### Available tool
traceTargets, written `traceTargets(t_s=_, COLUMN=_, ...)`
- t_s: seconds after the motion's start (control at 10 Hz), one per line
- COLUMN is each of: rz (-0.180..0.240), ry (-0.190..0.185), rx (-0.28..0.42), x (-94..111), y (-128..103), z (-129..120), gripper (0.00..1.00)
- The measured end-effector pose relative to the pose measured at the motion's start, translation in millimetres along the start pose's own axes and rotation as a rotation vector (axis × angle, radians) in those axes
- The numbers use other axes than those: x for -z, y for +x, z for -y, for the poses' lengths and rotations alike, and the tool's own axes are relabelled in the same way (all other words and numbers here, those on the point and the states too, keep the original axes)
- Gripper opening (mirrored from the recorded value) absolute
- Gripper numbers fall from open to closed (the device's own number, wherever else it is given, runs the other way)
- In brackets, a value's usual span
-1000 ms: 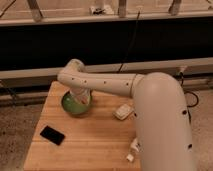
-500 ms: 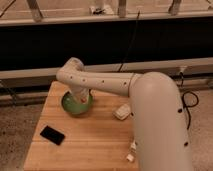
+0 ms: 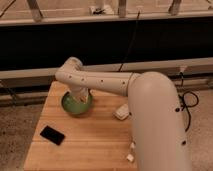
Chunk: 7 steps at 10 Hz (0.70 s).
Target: Place the pepper in the ceramic bowl
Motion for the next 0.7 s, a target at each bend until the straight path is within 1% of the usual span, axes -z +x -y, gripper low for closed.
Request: traceTargets(t_s=0.7, rz=-0.003, ry=0.003, rx=0.006, x=2.4, y=2.9, z=4.6, gripper=0.8)
